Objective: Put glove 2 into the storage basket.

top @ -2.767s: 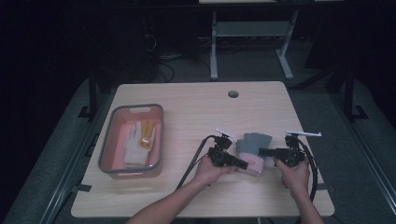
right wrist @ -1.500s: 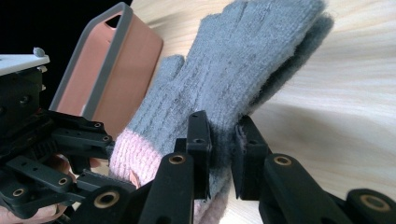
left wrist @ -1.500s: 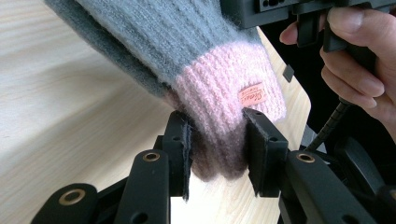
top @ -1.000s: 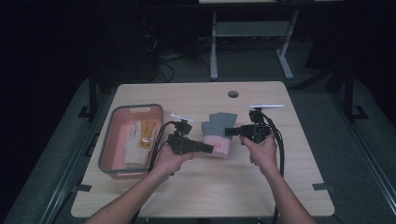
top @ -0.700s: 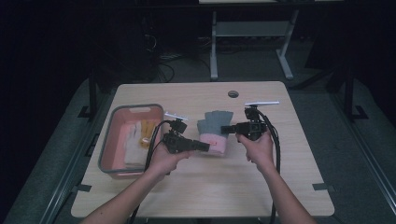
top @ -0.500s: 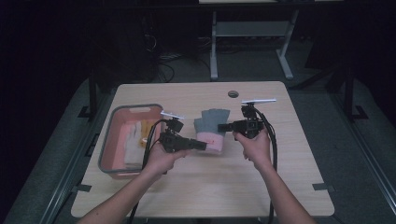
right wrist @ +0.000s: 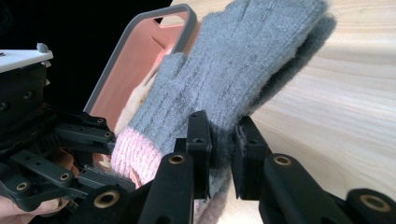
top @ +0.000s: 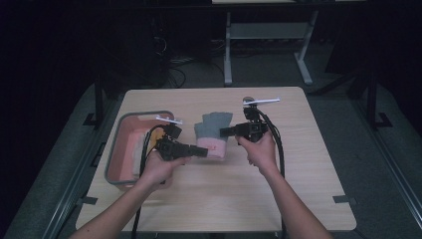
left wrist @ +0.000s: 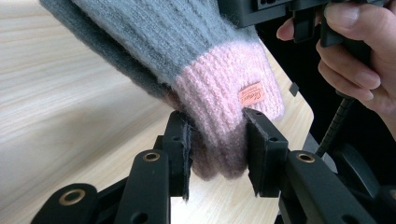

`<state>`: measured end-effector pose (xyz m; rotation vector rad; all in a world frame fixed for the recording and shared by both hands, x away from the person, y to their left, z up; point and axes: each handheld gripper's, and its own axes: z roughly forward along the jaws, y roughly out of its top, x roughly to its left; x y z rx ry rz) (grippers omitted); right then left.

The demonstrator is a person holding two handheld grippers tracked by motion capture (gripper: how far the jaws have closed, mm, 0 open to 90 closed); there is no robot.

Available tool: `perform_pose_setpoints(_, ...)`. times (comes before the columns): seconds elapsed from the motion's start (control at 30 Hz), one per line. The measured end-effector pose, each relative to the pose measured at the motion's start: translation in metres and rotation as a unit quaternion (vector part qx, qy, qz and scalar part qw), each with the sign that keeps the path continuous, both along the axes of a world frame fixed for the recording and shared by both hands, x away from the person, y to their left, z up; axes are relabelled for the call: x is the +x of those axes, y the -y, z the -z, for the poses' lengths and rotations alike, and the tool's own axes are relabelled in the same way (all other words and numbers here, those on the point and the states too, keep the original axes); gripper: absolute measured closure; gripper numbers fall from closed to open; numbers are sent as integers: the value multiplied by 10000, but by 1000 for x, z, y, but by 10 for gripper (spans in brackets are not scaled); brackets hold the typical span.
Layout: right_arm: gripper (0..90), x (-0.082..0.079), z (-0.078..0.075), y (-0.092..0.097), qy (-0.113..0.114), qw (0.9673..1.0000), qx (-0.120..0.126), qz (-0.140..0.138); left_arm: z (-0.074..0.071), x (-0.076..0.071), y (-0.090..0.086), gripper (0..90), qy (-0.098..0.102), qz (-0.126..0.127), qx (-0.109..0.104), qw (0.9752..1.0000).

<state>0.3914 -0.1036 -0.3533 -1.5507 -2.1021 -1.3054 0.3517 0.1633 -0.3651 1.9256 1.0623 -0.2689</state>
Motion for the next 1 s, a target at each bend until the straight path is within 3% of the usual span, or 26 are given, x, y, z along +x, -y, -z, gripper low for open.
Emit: perform_pose_setpoints(1.0,787,17,-9,-58,61,9990,99,-426,-11,-3,-58,642,79,-344,97,9993)
